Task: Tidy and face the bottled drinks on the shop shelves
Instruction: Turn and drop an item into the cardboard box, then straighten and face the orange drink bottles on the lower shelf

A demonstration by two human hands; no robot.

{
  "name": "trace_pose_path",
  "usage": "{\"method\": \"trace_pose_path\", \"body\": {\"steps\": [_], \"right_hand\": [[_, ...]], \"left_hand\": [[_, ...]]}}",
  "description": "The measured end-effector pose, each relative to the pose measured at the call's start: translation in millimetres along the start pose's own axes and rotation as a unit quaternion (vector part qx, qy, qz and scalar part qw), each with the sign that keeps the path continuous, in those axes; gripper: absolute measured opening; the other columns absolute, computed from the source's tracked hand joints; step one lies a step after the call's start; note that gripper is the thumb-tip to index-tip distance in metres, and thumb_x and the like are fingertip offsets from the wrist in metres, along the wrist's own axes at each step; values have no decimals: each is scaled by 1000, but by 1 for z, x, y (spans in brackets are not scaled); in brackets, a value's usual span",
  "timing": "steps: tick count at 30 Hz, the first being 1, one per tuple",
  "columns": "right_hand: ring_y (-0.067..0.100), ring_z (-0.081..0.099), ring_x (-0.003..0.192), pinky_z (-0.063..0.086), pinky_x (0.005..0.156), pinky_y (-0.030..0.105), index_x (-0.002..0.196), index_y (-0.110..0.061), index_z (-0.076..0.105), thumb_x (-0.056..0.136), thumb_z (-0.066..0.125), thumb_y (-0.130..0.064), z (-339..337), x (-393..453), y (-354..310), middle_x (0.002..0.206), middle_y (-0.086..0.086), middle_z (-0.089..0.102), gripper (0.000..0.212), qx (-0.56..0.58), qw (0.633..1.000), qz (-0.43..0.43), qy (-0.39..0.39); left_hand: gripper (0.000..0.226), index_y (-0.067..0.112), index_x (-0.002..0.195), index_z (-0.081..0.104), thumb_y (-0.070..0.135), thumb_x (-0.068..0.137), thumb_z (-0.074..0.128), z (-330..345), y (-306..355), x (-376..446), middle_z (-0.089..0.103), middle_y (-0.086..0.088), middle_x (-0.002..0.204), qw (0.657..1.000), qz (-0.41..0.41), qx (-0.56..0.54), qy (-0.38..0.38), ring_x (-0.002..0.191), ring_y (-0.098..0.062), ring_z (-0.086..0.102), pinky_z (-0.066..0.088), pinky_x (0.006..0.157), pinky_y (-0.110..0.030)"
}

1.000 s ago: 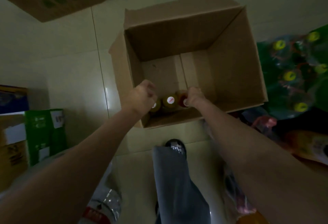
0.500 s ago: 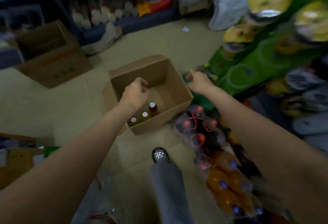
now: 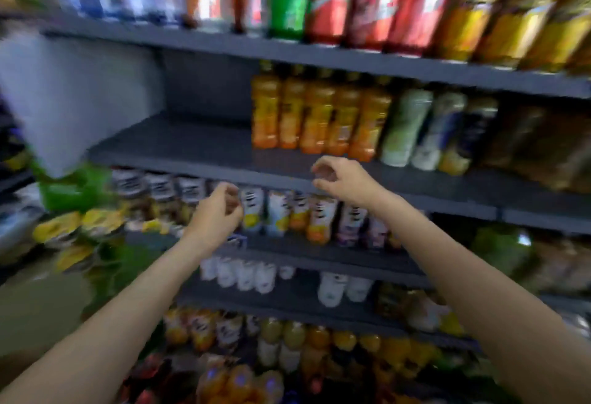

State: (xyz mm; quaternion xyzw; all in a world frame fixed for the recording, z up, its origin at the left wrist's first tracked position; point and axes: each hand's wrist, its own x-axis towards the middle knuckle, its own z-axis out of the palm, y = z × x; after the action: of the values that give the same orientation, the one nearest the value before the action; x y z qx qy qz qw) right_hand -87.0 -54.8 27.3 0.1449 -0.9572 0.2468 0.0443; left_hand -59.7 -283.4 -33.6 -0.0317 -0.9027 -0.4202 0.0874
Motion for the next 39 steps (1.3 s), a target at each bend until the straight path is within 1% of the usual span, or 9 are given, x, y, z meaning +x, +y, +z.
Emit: {"method": "trace_pose_path", "body": {"steps": [4, 9, 16, 24, 28, 31, 34, 37, 39], "right_hand": [[23, 58, 109, 40, 84, 23, 114, -5, 62, 94, 55, -15, -76, -66, 107, 114, 10, 64, 24, 11, 987, 109, 121], [23, 59, 106, 34, 72, 15, 110, -4, 63, 92, 59, -17, -141, -110, 234, 108, 10, 65, 23, 39, 951, 176, 251], [25, 54, 118, 37, 82, 18, 130, -1, 47, 88, 67, -24, -212, -100, 376, 123, 12, 59, 52, 111, 942, 235, 215], [31, 41, 130, 36, 103, 32, 142, 3, 27, 86, 68, -24, -198, -22, 436, 142, 18, 41, 74, 156, 937, 226, 217], [31, 42, 129, 36, 99, 29, 145, 5, 16, 91, 63, -21, -187, 13, 448, 141, 20, 42, 76, 179, 925, 246, 226], [30, 21, 142, 21, 111, 29, 147, 4, -4, 92, 60, -28, -180, 37, 451, 155, 19, 17, 91, 222, 902, 291, 228], [28, 10, 146, 10, 114, 29, 148, 1, -5, 93, 58, -31, -176, 53, 453, 158, 18, 6, 89, 221, 886, 323, 248], [30, 25, 141, 26, 110, 33, 149, 0, 5, 88, 65, -32, -172, 53, 455, 153, 17, 22, 91, 186, 895, 310, 261], [34, 40, 130, 40, 98, 37, 144, 0, 21, 83, 70, -32, -171, 40, 452, 143, 18, 38, 85, 163, 907, 285, 264]], "left_hand": [[28, 9, 120, 46, 9, 92, 52, 86, 103, 14, 55, 5, 88, 993, 99, -11, -60, 87, -19, 57, 46, 74, -33], [23, 14, 116, 46, 12, 93, 52, 190, 206, 38, 57, 4, 95, 983, 161, -49, -73, 90, -13, 56, 40, 74, -24], [31, 11, 122, 44, 12, 92, 53, 320, 321, 70, 54, 4, 99, 981, 149, -43, -113, 89, -11, 52, 37, 77, -21], [23, 20, 112, 44, 10, 93, 52, 356, 333, 86, 53, 15, 90, 992, 106, -13, -72, 78, 3, 50, 37, 66, -10], [25, 16, 116, 46, 11, 92, 53, 363, 325, 86, 58, 6, 100, 994, 88, -16, -59, 90, -8, 55, 39, 76, -18], [25, 14, 115, 48, 9, 91, 54, 370, 318, 91, 57, 9, 95, 995, 83, -32, -50, 92, -10, 57, 39, 76, -17], [26, 14, 114, 48, 8, 90, 56, 375, 315, 98, 57, 11, 92, 995, 84, -35, -32, 90, -10, 57, 38, 75, -15], [23, 17, 110, 47, 9, 90, 56, 379, 312, 103, 59, 7, 94, 995, 87, -37, -32, 86, -4, 56, 38, 70, -6], [22, 18, 109, 47, 10, 91, 56, 380, 314, 106, 58, 10, 92, 995, 86, -41, -36, 81, 2, 53, 38, 67, 0]]}}
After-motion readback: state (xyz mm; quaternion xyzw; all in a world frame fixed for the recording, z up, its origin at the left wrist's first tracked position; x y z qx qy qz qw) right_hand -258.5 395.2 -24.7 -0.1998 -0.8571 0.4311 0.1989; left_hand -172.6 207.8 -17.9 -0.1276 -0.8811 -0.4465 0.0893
